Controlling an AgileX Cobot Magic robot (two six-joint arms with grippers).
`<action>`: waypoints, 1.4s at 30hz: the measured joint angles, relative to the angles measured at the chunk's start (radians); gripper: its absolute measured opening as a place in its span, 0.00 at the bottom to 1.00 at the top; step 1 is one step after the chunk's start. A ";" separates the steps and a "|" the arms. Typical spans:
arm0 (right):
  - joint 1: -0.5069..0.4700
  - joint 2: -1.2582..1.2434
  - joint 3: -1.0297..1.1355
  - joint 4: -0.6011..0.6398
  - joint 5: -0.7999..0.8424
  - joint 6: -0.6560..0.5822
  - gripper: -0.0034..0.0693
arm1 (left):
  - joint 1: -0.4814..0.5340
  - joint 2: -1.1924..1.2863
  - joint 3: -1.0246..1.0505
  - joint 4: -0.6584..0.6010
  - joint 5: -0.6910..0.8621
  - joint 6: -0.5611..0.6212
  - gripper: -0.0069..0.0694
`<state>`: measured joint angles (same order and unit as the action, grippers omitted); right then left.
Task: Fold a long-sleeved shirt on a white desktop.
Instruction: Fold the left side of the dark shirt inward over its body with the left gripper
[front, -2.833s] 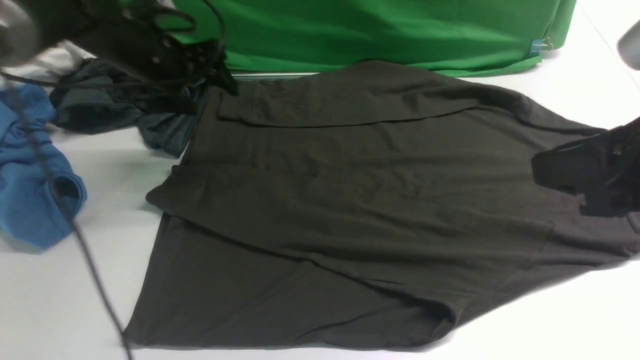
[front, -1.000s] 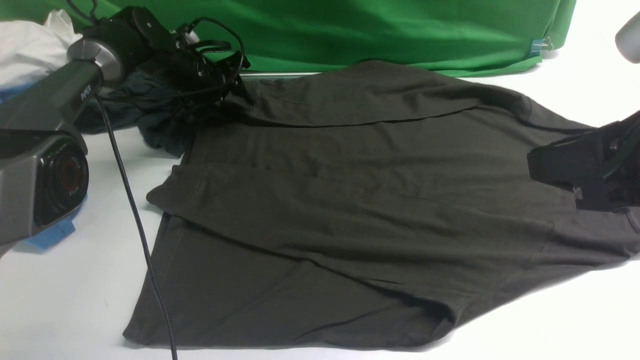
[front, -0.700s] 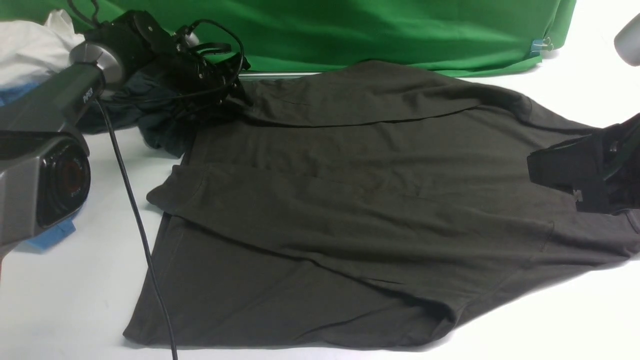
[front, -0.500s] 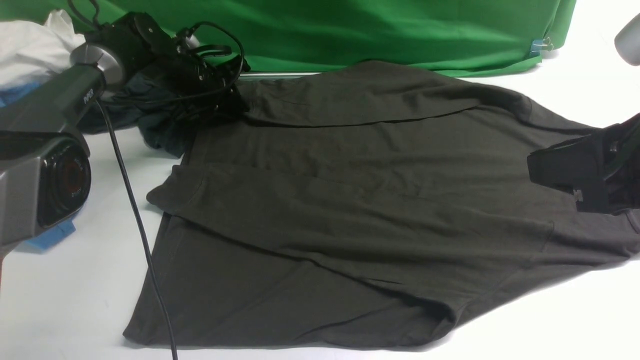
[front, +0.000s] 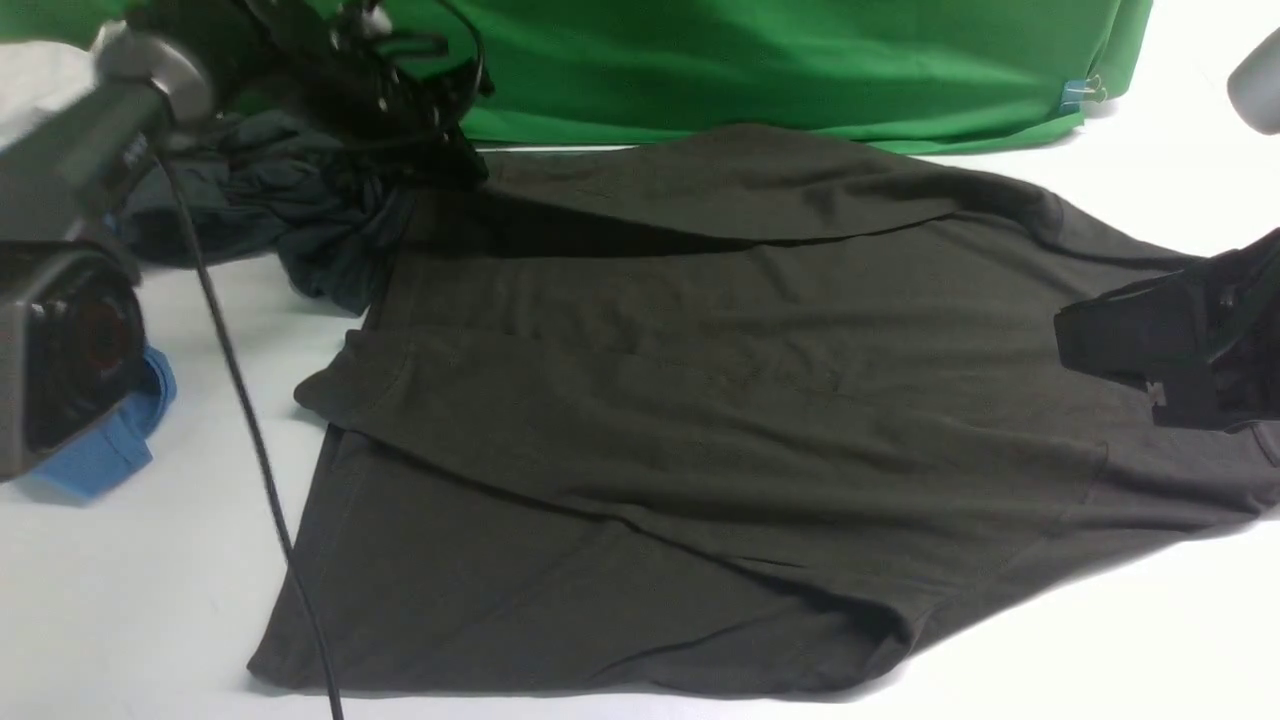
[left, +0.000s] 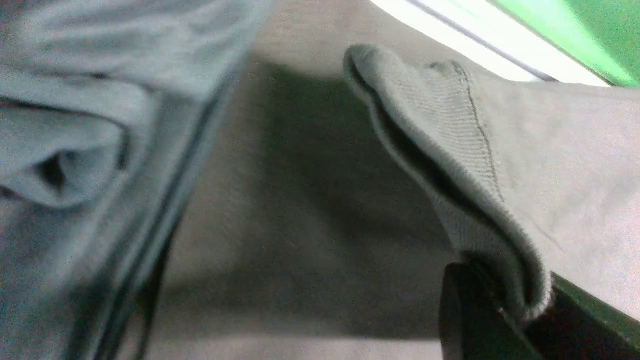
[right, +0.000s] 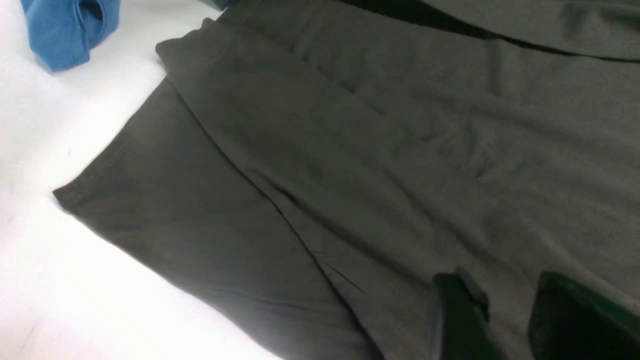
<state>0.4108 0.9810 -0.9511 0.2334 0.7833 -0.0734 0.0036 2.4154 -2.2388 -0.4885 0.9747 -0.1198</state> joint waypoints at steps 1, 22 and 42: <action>0.000 0.000 -0.002 0.000 0.001 -0.001 0.38 | 0.000 -0.023 0.000 0.008 0.038 0.008 0.21; 0.000 0.000 -0.211 -0.004 0.159 -0.001 0.38 | -0.085 -0.361 0.263 0.225 0.229 0.120 0.21; 0.000 0.000 -0.211 -0.006 0.152 -0.020 0.38 | -0.103 -0.354 0.531 0.366 0.033 -0.113 0.62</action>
<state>0.4108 0.9810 -1.1620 0.2276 0.9353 -0.0936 -0.0998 2.0619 -1.7074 -0.1223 1.0077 -0.2333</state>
